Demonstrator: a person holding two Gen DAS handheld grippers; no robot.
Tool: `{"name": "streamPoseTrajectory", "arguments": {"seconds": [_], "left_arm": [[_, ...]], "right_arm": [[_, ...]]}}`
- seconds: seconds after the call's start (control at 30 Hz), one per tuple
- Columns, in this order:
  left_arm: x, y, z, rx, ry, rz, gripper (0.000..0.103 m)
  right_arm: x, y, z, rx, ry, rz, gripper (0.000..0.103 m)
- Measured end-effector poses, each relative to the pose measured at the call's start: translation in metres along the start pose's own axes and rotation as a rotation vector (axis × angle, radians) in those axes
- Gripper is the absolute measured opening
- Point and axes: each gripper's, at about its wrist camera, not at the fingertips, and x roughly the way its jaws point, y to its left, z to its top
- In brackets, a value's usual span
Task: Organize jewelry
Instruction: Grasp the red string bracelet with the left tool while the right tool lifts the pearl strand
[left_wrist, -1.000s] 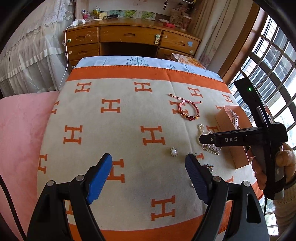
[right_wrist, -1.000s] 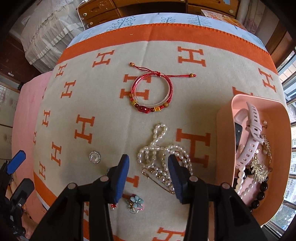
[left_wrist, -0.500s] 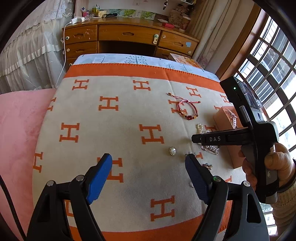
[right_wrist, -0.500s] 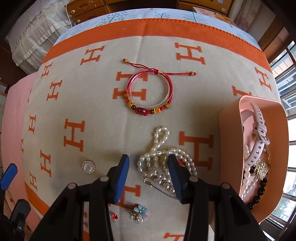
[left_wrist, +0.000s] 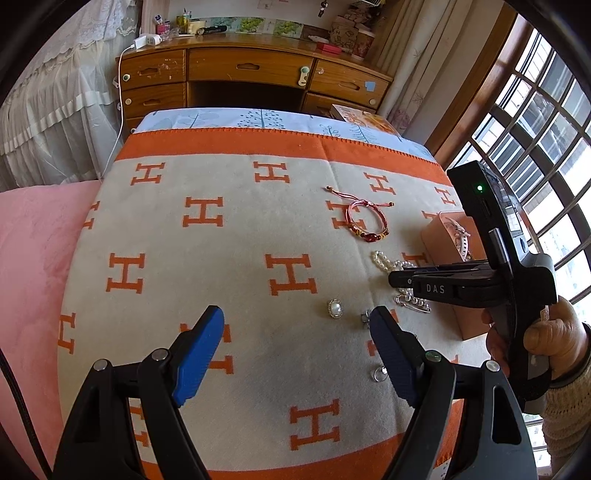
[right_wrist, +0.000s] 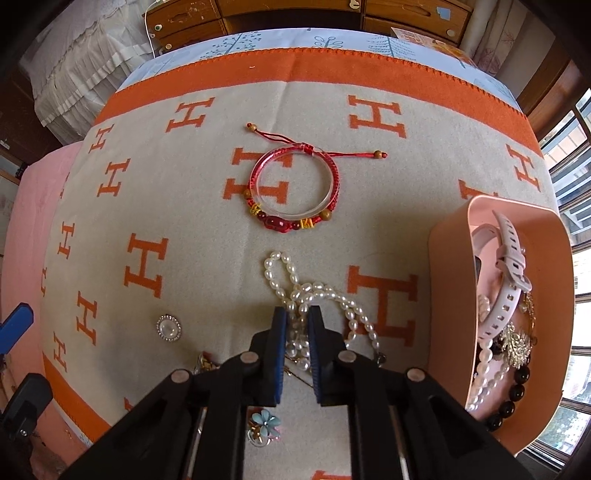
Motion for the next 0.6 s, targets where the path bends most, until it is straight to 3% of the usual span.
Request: {"name": "streamPoseTrajectory", "arguments": {"seconds": [0.17, 0.5, 0.6], "left_arm": [[0.02, -0.01, 0.015, 0.007, 0.028, 0.002, 0.08], [0.101, -0.04, 0.068, -0.001, 0.137, 0.001, 0.079], [0.116, -0.052, 0.081, -0.002, 0.171, -0.016, 0.073]], "right_arm": [[-0.004, -0.014, -0.01, 0.007, -0.028, 0.082, 0.011], [-0.03, -0.049, -0.029, 0.034, -0.099, 0.237, 0.011], [-0.04, -0.057, -0.026, 0.05, -0.127, 0.279, 0.011]]}}
